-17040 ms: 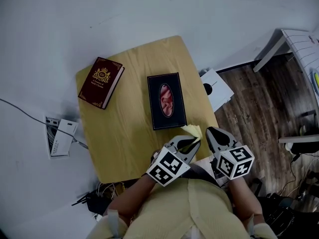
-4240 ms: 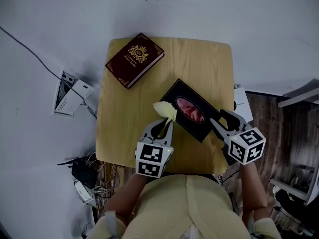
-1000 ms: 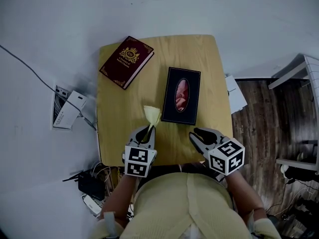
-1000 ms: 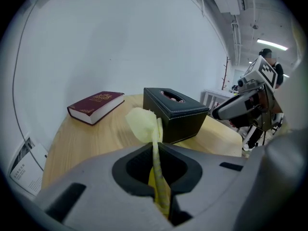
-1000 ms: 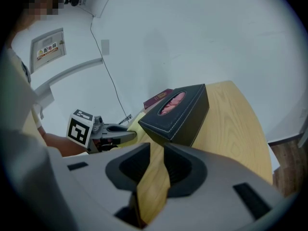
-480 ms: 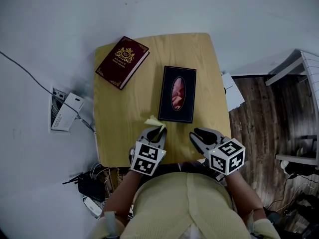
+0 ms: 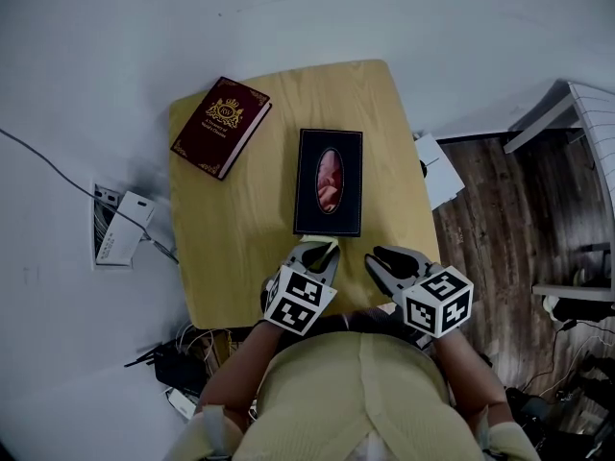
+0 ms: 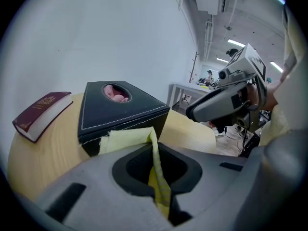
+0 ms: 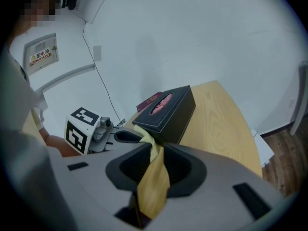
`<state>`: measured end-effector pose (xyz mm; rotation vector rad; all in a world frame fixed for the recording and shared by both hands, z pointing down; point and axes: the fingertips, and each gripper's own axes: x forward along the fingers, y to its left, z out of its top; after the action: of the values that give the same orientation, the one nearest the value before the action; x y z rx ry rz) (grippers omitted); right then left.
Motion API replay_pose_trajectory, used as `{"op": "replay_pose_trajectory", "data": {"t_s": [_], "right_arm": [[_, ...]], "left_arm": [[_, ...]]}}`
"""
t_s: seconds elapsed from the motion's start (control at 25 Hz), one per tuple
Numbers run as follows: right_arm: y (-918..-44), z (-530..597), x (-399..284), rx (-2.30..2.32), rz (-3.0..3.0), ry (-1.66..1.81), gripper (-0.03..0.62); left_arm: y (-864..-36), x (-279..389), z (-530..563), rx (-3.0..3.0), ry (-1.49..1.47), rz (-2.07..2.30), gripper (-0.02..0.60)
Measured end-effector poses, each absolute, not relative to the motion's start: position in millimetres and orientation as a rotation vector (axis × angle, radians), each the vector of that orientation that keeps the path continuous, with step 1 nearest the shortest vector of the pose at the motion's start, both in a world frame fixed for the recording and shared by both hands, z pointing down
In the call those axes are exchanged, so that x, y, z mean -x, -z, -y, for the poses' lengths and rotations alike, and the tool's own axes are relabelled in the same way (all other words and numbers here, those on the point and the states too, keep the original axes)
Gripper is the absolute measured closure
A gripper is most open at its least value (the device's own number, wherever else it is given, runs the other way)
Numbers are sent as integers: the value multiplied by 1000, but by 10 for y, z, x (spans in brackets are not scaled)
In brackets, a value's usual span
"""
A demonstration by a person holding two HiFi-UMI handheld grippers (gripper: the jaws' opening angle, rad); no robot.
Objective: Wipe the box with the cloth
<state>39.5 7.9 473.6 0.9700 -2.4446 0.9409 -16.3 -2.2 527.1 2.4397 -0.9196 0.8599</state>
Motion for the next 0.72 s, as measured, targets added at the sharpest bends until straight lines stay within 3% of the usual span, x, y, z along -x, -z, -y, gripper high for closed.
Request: {"op": "replay_pose_trajectory", "data": {"t_s": [0.72], "right_arm": [[-4737,-20,-643,-1080,2423,-961,505]], "left_arm": [[-5147,-465,-157,-2599,-854,589,552]]}}
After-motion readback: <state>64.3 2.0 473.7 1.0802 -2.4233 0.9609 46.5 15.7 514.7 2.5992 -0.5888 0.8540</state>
